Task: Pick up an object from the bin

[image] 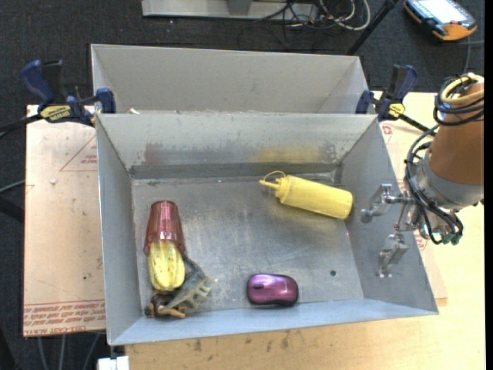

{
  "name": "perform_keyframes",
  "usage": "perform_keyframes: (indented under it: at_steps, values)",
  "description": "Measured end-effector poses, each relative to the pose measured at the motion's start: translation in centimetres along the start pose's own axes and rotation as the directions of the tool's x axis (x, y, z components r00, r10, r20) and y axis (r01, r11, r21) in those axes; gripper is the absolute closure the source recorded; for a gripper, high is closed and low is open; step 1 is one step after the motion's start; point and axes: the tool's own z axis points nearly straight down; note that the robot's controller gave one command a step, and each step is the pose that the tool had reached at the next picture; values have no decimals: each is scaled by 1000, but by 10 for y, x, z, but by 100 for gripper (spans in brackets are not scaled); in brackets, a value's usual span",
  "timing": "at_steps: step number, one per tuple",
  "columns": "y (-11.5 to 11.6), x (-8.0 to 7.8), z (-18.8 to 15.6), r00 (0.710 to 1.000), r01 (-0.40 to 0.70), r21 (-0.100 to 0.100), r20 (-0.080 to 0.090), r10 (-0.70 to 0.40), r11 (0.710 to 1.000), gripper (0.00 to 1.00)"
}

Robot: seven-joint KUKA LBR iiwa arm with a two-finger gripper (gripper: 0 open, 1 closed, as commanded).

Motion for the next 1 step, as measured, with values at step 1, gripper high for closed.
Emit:
perform_keyframes:
  at_steps: [1]
  values:
    - [1,-2,-3,1000,4,1,7,-4,1000,0]
